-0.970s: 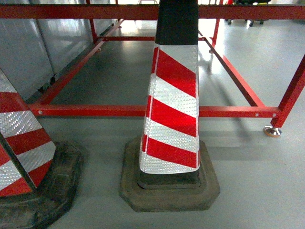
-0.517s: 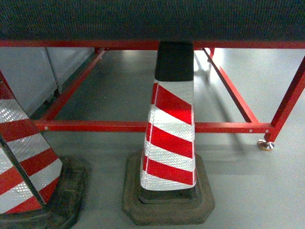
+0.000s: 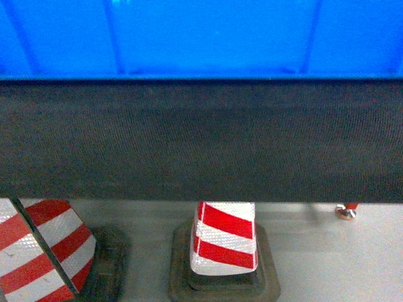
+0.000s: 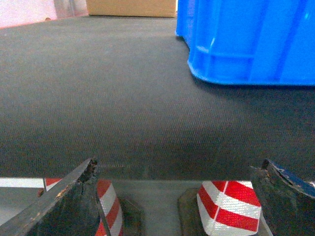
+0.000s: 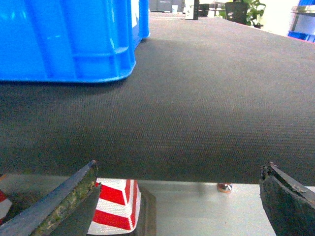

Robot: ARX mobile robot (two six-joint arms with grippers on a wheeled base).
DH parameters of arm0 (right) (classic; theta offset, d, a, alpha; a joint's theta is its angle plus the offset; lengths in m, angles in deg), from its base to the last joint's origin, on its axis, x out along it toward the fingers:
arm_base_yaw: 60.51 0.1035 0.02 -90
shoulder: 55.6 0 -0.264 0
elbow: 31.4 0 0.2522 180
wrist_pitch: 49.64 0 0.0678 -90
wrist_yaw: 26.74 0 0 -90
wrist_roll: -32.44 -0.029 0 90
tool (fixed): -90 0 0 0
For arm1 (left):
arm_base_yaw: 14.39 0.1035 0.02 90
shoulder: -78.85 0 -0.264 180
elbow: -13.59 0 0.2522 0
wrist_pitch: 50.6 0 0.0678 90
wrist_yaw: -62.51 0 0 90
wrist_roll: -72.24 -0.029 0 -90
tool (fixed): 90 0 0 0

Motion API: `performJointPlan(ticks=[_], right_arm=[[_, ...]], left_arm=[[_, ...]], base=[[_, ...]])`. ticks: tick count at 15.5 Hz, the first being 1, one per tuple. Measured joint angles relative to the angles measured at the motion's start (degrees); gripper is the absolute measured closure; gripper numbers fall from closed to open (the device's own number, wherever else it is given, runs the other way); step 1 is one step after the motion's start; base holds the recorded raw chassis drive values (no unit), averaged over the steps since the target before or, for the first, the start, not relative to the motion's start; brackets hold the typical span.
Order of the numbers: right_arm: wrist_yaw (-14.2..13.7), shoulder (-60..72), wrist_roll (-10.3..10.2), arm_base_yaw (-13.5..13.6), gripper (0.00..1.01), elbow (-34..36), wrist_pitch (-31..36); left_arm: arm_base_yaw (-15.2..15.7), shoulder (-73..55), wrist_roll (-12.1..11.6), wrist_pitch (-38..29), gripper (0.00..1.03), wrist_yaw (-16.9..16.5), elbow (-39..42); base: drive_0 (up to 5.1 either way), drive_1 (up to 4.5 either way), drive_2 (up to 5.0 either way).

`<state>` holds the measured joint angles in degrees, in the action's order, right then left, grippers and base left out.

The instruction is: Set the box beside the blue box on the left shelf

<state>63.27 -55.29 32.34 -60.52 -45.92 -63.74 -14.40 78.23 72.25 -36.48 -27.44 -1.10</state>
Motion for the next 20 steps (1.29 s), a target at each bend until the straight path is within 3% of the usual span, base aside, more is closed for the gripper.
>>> performJointPlan(ticks=[20], right_arm=[[-0.02,0.00,-0.04,0.00,0.03,0.00,0.02]], left_arm=[[0.00,0.00,-0.02,-0.04,0.05,-0.04,0.00]], base=[[0.0,0.00,0.0]])
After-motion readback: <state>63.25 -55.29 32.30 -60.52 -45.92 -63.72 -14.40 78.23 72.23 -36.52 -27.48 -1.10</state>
